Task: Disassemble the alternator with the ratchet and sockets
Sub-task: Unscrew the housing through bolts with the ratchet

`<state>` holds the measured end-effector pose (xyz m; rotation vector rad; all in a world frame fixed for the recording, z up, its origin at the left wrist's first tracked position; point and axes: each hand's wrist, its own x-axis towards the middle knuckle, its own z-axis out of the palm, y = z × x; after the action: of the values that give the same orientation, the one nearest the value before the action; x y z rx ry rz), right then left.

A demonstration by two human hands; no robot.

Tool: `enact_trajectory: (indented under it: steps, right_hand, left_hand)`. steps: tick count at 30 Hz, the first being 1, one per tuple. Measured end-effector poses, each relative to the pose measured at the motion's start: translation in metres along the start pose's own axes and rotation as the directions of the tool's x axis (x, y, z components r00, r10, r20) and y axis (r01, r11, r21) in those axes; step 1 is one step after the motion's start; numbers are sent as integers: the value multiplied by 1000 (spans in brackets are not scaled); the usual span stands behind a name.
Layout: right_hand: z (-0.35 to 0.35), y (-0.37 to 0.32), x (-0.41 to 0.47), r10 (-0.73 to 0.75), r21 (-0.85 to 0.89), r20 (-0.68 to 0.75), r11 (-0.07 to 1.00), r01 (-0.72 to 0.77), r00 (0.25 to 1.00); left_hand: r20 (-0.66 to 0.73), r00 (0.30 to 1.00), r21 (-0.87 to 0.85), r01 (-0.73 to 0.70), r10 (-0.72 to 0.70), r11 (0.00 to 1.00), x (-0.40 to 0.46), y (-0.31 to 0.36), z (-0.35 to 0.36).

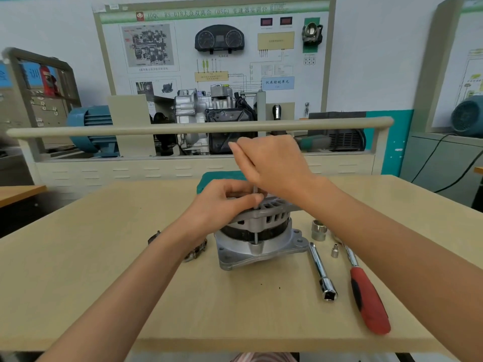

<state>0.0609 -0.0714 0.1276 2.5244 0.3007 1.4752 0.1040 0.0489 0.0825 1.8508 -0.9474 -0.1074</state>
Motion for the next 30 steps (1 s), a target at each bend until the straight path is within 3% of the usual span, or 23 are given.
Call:
enact_trajectory:
  steps: [2, 3, 5, 8, 11, 13, 15, 17, 22, 25, 30]
  right_hand:
    - [-3, 3, 2, -12, 134, 113, 991, -3, 994]
    - [-2, 3, 6, 18, 101, 211, 994, -40, 977]
    - [2, -1, 13, 154, -83, 264, 987, -137, 952]
    - [4, -14, 16, 307, -310, 215, 922, -233, 927]
    - [5, -14, 9, 197, -334, 107, 930, -151, 975]
    - [3, -8, 5, 76, -200, 2, 977, -74, 997]
    - [3, -1, 3, 18, -39, 22, 999, -17, 1000]
    - [3, 1, 6, 57, -33, 166, 998, -52, 985]
    - [4, -8, 16, 317, -279, 273, 930, -241, 908]
    - [3, -13, 15, 236, -334, 199, 929, -160, 951]
    - [7, -3, 5, 75, -166, 38, 984, -67, 996]
  left_hand:
    - [19, 1000, -64, -10, 11, 998, 0, -1, -2]
    - [-1, 1000, -99, -4, 3, 995, 1, 0, -1]
    - [-86, 996, -152, 9, -22, 988, 3, 0, 3]
    - [-210, 977, -67, 11, -25, 998, 6, -1, 10]
    - [-214, 977, -26, 7, -13, 1000, 5, -1, 9]
    - [-121, 993, -43, -4, -1, 999, 4, -3, 3]
    - [-19, 1000, -98, -5, 3, 995, 2, -4, -2]
    - [-14, 1000, -133, 7, -9, 991, 3, -4, -2]
    - [-228, 974, -40, 2, -11, 999, 7, -1, 11]
    - [-253, 967, -15, -21, 17, 1000, 5, -1, 12]
    - [-47, 999, -15, 18, -19, 1000, 0, -2, -1]
